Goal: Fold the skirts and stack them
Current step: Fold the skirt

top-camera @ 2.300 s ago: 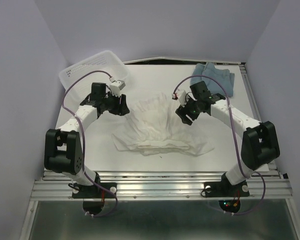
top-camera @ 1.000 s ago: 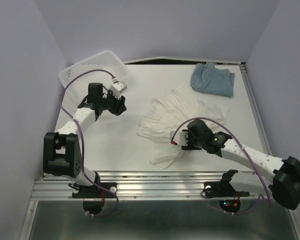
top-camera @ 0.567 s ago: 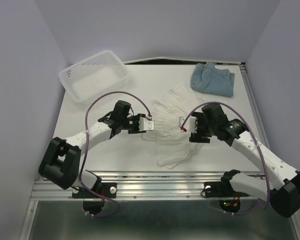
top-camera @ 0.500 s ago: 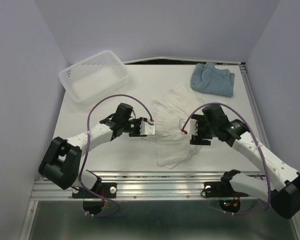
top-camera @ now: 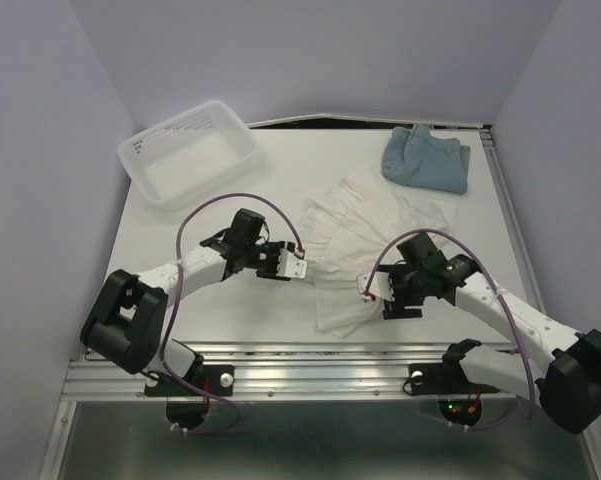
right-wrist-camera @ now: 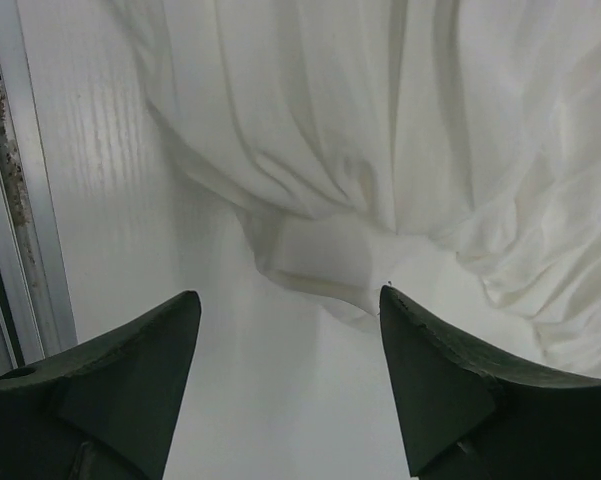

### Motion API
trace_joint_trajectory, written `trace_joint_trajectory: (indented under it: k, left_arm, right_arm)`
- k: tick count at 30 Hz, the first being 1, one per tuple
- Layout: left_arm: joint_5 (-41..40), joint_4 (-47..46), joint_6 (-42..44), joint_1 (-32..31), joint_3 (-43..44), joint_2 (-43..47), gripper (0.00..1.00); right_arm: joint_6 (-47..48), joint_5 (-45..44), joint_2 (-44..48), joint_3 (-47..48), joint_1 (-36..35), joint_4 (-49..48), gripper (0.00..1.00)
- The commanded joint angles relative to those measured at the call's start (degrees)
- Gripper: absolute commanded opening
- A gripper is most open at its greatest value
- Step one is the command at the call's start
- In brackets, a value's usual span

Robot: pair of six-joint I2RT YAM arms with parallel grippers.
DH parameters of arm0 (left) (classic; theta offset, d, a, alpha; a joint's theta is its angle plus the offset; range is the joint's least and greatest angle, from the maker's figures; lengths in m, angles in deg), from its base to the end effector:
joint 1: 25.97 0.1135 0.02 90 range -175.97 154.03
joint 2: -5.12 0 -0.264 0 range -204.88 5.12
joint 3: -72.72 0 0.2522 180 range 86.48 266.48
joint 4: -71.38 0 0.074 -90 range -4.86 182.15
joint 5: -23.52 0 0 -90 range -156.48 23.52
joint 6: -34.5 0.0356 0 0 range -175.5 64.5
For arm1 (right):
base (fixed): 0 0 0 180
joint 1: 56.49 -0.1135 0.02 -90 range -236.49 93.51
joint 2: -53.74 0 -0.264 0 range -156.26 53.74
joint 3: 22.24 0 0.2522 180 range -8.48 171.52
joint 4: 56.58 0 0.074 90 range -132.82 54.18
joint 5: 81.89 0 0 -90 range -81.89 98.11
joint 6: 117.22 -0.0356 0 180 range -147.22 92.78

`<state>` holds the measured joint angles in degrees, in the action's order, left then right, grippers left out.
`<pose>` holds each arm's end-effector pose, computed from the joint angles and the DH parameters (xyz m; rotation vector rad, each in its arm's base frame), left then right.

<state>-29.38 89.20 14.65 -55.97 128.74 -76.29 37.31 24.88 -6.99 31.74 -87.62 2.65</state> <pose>0.2344 -0.1601 0.1963 1.8472 1.1393 -0.3580 0.1534 0.1046 0.2154 -2.0205 1.7180 0.2122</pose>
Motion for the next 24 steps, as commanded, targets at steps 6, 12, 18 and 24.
trace_joint_trajectory:
  k: [6, 12, 18, 24]
  left_arm:
    - [-0.8, 1.8, 12.5, -3.3, -0.9, -4.3, 0.49]
    - [-4.2, 3.4, 10.9, -4.9, 3.0, -8.2, 0.55]
    - [-7.0, 5.6, 10.3, -5.9, 5.6, -11.2, 0.49]
    - [-7.4, 7.7, 10.5, -6.3, 7.8, -12.9, 0.39]
  right_arm:
    - [-0.2, 1.2, -1.5, -2.5, -5.0, -10.6, 0.75]
    - [-1.9, -2.0, -3.6, -5.0, -6.6, -15.8, 0.59]
    - [-0.3, -4.5, -3.1, -7.1, -6.6, -16.6, 0.41]
    - [0.4, -8.3, -0.7, -8.7, -6.6, -16.4, 0.49]
